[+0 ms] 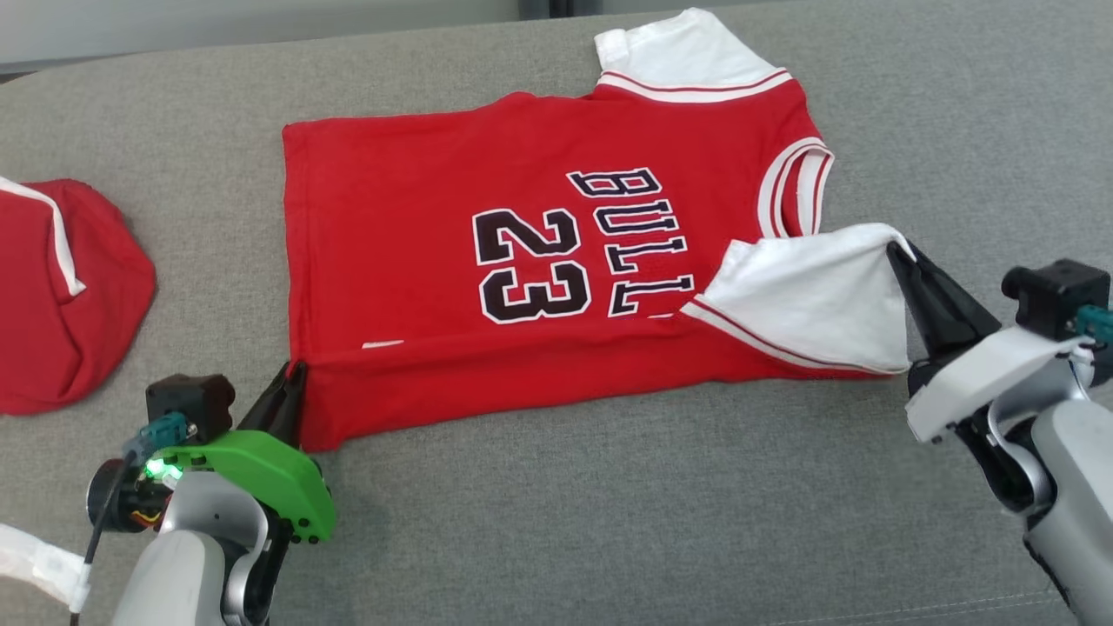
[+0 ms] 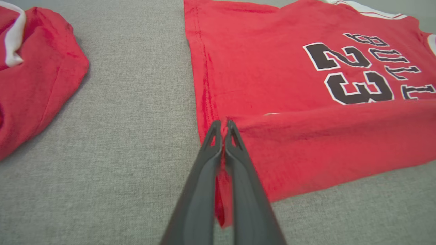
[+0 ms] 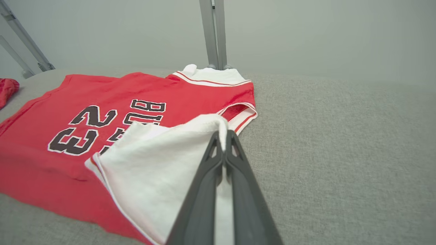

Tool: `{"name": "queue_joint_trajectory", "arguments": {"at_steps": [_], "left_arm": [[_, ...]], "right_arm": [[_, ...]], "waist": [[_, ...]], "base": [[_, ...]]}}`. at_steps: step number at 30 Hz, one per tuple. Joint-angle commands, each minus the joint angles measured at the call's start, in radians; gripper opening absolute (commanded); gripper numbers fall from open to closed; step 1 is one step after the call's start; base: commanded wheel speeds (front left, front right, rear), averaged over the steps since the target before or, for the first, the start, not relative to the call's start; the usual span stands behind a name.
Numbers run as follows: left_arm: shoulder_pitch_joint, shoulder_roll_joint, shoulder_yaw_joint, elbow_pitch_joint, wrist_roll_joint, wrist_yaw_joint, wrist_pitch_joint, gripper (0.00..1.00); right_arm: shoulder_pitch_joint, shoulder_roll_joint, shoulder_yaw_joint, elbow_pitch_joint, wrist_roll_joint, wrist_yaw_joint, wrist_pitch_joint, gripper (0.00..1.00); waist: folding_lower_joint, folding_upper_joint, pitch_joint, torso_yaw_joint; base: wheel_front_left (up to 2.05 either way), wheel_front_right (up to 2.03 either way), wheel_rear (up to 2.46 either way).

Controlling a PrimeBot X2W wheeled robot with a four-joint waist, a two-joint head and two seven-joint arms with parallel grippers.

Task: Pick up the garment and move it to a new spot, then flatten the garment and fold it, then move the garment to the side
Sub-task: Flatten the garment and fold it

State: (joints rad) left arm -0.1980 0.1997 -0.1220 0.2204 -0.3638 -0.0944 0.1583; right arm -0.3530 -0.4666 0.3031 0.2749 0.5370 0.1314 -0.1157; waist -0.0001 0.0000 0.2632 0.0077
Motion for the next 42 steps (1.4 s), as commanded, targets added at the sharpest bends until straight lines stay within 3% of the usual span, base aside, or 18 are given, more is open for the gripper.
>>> {"name": "queue_joint_trajectory", "arguments": {"at_steps": [1, 9, 10, 11, 12, 15, 17, 22, 26, 34, 42], "left_arm": [[-0.031, 0.005, -0.009, 0.014, 0.006, -0.007, -0.004, 0.00], [-0.115, 0.003, -0.060, 0.114, 0.006, -0.021, -0.036, 0.00], [-0.122, 0.003, -0.067, 0.124, 0.008, -0.024, -0.047, 0.11], [-0.124, 0.001, -0.072, 0.133, 0.005, -0.026, -0.055, 0.38], [-0.126, 0.000, -0.080, 0.140, 0.004, -0.027, -0.072, 1.00], [-0.115, -0.008, -0.085, 0.154, -0.002, -0.026, -0.119, 1.00], [-0.104, -0.017, -0.069, 0.140, 0.005, -0.002, -0.181, 1.00], [-0.064, -0.054, -0.032, 0.089, 0.016, 0.068, -0.333, 1.00], [-0.045, -0.065, -0.019, 0.047, 0.040, 0.107, -0.389, 1.00], [0.002, -0.051, 0.002, -0.051, 0.093, 0.164, -0.418, 1.00], [0.082, -0.047, 0.003, -0.085, 0.092, 0.192, -0.396, 1.00]], "right_arm": [[-0.050, -0.011, 0.026, 0.034, 0.010, -0.002, -0.014, 0.00], [-0.228, -0.028, 0.183, 0.257, 0.054, -0.002, -0.074, 0.00], [-0.237, -0.022, 0.199, 0.287, 0.062, -0.002, -0.081, 0.00], [-0.245, -0.019, 0.213, 0.303, 0.063, -0.001, -0.092, 0.30], [-0.252, -0.014, 0.226, 0.319, 0.069, -0.001, -0.106, 1.00], [-0.255, -0.013, 0.219, 0.348, 0.070, -0.002, -0.138, 1.00], [-0.242, -0.011, 0.188, 0.344, 0.046, -0.002, -0.148, 1.00], [-0.131, 0.035, -0.018, 0.165, -0.067, -0.002, -0.149, 1.00], [-0.008, 0.087, -0.149, 0.009, -0.145, -0.001, -0.150, 1.00], [0.199, 0.180, -0.258, -0.203, -0.227, -0.001, -0.149, 1.00], [0.292, 0.218, -0.265, -0.279, -0.246, -0.001, -0.122, 1.00]], "waist": [[0.0001, 0.0000, 0.036, 0.033], [0.0001, 0.0000, 0.048, 0.056], [0.0001, 0.0000, 0.047, 0.057], [0.0001, 0.0000, 0.045, 0.058], [0.0001, 0.0000, 0.043, 0.060], [0.0001, 0.0000, 0.037, 0.060], [0.0001, 0.0000, 0.033, 0.056], [0.0001, 0.0000, 0.017, 0.037], [0.0001, 0.0000, -0.003, 0.021], [0.0001, 0.0000, -0.036, -0.007], [0.0001, 0.0000, -0.046, -0.024]], "base": [[0.00, 0.00, 0.00], [0.00, 0.00, 0.00], [0.00, 0.00, 0.00], [0.00, 0.00, 0.00], [0.00, 0.00, 0.00], [0.00, 0.00, 0.00], [0.00, 0.00, 0.00], [0.00, 0.00, 0.00], [0.00, 0.00, 0.00], [0.00, 0.00, 0.00], [0.00, 0.00, 0.00]]}}
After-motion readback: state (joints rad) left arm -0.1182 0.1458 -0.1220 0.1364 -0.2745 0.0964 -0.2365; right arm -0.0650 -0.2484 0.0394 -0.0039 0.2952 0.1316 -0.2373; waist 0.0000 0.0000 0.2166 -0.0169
